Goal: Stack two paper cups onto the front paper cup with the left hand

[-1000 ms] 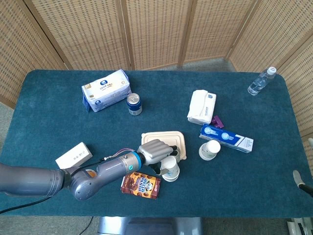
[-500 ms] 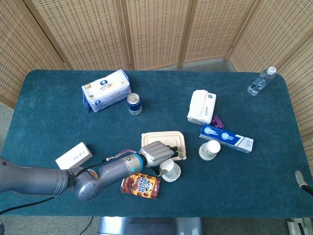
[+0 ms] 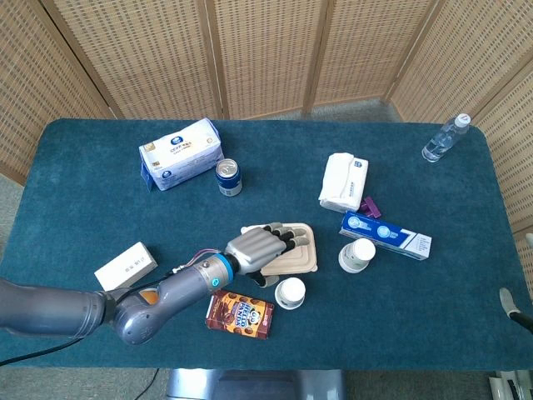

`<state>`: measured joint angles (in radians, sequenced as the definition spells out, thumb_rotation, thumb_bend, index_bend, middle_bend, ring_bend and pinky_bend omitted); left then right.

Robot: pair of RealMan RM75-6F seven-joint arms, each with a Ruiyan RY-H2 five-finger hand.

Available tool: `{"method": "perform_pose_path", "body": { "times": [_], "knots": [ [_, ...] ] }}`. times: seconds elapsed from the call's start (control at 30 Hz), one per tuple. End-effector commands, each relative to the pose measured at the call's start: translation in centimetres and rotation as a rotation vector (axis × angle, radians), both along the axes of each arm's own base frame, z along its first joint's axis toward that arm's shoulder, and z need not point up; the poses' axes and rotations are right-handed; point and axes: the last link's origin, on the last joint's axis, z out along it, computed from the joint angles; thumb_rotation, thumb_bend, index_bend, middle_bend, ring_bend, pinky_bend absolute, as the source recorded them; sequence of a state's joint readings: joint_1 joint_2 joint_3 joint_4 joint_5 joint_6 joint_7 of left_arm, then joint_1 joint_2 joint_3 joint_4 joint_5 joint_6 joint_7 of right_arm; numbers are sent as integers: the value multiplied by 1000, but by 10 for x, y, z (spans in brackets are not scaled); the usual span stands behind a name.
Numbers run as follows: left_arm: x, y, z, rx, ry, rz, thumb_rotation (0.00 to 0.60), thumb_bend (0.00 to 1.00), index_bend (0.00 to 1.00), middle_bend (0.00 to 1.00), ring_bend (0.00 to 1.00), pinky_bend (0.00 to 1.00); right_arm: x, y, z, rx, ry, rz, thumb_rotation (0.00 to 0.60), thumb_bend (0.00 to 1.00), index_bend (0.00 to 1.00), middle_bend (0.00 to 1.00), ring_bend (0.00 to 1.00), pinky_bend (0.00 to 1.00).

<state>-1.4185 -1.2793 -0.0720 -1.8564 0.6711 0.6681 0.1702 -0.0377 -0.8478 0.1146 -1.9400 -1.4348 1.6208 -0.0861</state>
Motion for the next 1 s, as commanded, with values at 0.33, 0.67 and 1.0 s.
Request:
{"method": "perform_pose_path", "body": {
  "times": [0.33,0.67,1.0],
  "knots": [
    [-49,1,35,108,5,53,600,446,0,0,0,44,4,-9,-3,12,9,22,600,371,0,139,23,310],
    [-99,-15,74,316,-39,89,600,446,0,0,0,44,6,-22,-11,32,26,53,600,369,0,137,3,304],
    [-153,-50,113,490,-136,184,600,445,0,0,0,52,8,-38,-25,94,51,65,600,370,0,132,0,257]
  ]
}}
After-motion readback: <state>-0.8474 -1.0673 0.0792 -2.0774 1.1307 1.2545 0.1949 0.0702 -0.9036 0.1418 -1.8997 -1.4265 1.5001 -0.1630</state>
